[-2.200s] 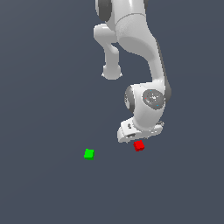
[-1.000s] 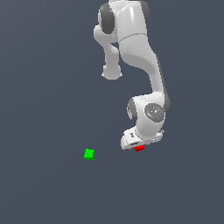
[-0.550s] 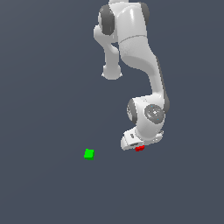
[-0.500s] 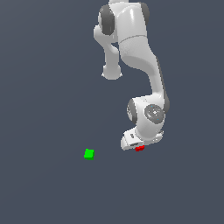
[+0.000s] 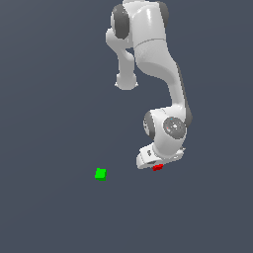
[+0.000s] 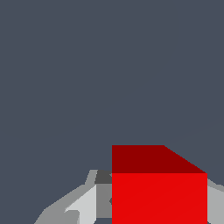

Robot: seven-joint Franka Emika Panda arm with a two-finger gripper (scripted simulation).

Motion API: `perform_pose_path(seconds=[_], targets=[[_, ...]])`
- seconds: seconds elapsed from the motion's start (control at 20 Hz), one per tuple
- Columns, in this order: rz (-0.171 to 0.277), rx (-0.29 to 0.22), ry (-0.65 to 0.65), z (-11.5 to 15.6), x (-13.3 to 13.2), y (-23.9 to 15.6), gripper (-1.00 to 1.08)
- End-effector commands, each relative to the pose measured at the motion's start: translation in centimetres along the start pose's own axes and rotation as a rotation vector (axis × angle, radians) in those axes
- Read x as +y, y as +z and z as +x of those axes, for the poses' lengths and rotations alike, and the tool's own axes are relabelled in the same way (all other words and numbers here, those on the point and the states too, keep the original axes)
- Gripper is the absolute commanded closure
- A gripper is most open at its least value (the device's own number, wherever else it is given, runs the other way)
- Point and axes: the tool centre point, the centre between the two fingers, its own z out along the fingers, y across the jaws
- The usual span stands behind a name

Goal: Stack the red cube on top of the green cube.

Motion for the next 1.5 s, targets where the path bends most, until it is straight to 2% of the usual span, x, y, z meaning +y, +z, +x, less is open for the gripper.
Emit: perform_pose_path(seconds=[0.0,0.7,1.15,1.45], targets=[[0.0,0.002,0.0,0.0,0.0,-0.8,1.08],[0.0,0.002,0.0,-0.1,0.0,-9.0,1.08],[0.0,0.004,0.0,0.0,0.4,-9.5,1.08],[0.0,0.004,0.0,-0.3,3.5,-8.8,1.08]])
